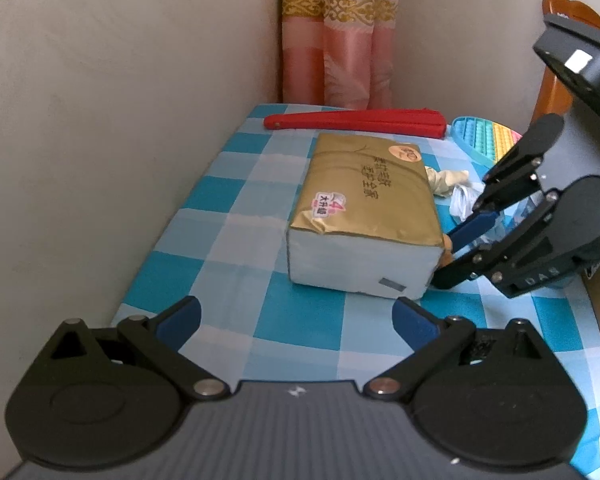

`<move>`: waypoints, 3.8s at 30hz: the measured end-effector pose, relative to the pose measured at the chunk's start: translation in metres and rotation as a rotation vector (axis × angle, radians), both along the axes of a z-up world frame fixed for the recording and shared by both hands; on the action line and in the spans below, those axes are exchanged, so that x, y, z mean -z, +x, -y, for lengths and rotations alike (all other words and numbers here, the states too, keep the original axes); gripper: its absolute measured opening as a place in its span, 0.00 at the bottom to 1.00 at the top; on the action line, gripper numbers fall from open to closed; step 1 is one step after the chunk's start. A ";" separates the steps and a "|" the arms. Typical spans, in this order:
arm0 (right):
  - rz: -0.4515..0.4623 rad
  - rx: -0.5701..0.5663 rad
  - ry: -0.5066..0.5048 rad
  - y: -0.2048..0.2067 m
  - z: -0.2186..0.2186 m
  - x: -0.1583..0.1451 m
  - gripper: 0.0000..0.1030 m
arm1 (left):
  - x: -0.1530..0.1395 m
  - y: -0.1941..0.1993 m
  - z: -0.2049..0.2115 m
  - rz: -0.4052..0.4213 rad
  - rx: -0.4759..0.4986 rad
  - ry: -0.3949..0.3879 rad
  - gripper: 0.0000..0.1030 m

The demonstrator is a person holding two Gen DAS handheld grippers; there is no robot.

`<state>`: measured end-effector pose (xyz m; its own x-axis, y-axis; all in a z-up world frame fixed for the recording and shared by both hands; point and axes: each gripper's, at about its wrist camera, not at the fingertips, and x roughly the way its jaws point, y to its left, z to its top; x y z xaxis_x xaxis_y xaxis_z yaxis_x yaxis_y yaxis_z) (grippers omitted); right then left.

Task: Organize soft objects
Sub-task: 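Grasp an orange foam earplug beside the tissue pack with the right gripper, then grasp the beige knotted cloth with the left gripper while the right holds the earplug, then carry the earplug and knotted cloth into the box and open both grippers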

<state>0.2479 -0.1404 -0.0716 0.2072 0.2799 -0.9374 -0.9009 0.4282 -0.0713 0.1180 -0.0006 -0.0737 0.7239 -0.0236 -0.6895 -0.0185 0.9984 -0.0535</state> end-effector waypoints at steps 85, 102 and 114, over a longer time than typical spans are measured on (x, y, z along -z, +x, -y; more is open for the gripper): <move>0.119 0.513 0.209 -0.127 0.071 -0.032 0.31 | -0.013 0.249 0.132 -0.508 0.282 0.012 0.67; 0.130 0.533 0.206 -0.125 0.076 -0.032 0.31 | -0.009 0.248 0.130 -0.505 0.241 -0.002 0.32; 0.150 0.541 0.220 -0.128 0.075 -0.046 0.31 | -0.047 0.234 0.121 -0.429 0.259 -0.016 0.30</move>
<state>0.1199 -0.2151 -0.0260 0.4997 0.2820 -0.8190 -0.5381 0.8420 -0.0384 0.3523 -0.1221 -0.0268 0.3444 -0.1779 -0.9218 0.2068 0.9721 -0.1104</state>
